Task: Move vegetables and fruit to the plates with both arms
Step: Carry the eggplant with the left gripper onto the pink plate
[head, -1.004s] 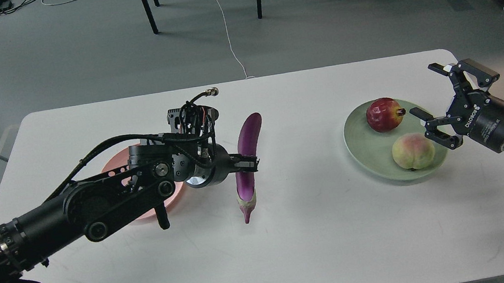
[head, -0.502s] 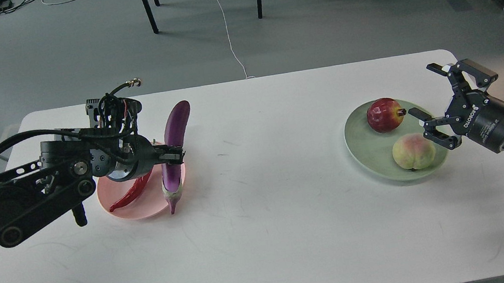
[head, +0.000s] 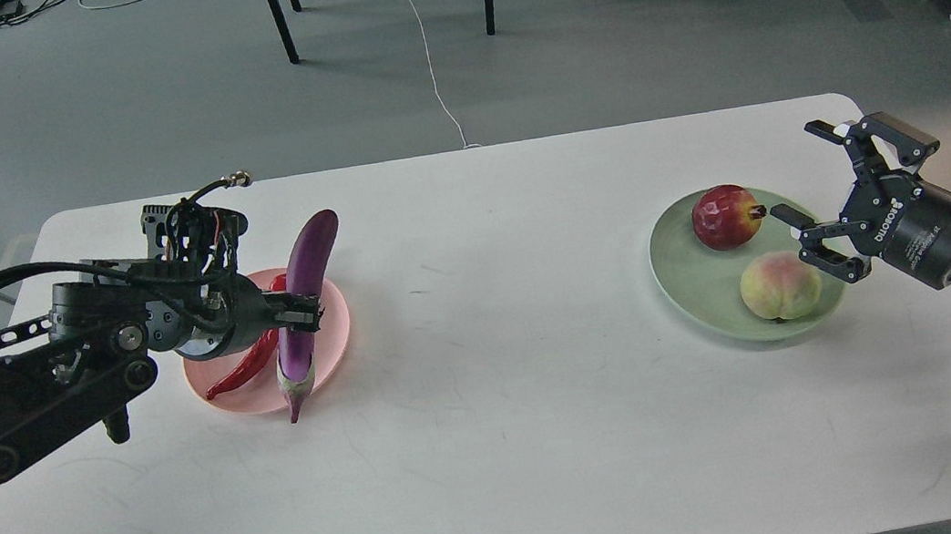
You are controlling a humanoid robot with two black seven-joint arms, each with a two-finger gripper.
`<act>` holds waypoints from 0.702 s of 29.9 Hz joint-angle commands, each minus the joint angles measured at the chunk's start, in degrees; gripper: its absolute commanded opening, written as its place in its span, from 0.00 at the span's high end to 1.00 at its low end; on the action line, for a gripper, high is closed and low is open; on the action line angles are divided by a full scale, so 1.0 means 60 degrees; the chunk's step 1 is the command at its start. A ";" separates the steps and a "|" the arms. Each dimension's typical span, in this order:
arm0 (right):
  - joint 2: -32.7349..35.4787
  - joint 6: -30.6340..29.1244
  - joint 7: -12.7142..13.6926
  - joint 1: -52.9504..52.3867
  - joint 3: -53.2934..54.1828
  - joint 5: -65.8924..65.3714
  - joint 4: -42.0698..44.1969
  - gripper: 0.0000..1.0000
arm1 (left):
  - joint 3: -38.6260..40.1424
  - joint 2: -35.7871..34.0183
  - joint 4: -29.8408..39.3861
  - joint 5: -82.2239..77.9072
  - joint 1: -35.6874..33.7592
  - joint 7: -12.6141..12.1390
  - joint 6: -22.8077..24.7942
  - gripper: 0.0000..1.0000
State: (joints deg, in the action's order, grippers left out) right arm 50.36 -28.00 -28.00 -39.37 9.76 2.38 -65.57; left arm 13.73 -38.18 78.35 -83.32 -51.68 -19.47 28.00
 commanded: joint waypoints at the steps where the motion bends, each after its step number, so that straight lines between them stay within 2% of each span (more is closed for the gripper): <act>1: 0.0000 0.0000 0.0000 -0.0001 -0.0001 -0.0001 0.0000 0.04 | -0.0003 -0.0037 0.0023 0.0000 0.0015 0.0138 -0.0001 0.78; 7: 0.0000 0.0000 0.0000 -0.0001 -0.0001 -0.0001 0.0000 0.04 | -0.0003 -0.0506 0.0082 0.0015 0.0074 0.0241 -0.0001 0.76; 18: 0.0000 0.0000 0.0000 -0.0001 -0.0001 -0.0001 -0.0014 0.04 | 0.0012 -0.0521 0.0214 0.0015 0.0499 0.0241 -0.0001 0.70; 21: 0.0015 0.0000 0.0000 -0.0001 -0.0001 -0.0001 -0.0029 0.04 | 0.0026 -0.0521 0.0214 0.0015 0.0499 0.0241 -0.0001 0.62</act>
State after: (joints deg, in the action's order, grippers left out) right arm 50.36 -28.00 -28.00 -39.37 9.76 2.37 -65.62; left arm 13.82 -41.33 79.63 -83.23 -48.75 -18.01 27.99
